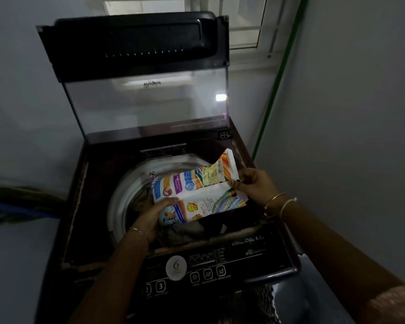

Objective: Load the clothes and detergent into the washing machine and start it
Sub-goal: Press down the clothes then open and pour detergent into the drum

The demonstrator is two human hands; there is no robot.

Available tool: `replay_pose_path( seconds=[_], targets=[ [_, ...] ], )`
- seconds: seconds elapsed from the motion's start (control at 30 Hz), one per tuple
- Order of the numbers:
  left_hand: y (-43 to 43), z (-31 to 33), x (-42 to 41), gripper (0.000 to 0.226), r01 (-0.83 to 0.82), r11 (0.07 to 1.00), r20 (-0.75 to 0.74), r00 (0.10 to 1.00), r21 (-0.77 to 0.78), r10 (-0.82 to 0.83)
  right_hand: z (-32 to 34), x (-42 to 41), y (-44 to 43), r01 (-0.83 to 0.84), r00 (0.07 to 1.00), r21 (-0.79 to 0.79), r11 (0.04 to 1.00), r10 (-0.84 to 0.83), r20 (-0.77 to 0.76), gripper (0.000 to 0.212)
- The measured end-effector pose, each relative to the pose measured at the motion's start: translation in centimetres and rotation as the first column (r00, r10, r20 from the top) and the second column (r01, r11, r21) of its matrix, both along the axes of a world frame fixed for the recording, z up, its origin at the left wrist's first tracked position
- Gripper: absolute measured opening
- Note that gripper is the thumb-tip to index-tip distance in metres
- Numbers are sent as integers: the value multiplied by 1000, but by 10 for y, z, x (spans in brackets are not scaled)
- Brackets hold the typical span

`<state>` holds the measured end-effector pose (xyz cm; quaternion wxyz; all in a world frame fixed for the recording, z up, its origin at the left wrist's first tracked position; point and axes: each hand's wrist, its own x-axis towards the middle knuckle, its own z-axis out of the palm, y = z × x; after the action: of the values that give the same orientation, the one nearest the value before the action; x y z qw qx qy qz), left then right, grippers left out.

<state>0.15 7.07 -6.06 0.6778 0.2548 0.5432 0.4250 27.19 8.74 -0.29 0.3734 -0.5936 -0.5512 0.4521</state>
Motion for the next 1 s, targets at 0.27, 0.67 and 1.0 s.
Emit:
replay_pose_path(
  seconds=[0.27,0.67,1.0],
  targets=[
    [-3,-1,6,48,7,989,-164,986,148,17,-18,9,-4,15,999,-12,1000,-15,-34,19],
    [-2,-3,9,50,-26,951,-240,965,307,104,-24,22,1,-20,1000,-26,999,19,-17,21],
    [-3,-6,10,55,-25,932,-281,950,361,135,-26,21,1,-30,999,-25,999,31,26,21]
  ],
)
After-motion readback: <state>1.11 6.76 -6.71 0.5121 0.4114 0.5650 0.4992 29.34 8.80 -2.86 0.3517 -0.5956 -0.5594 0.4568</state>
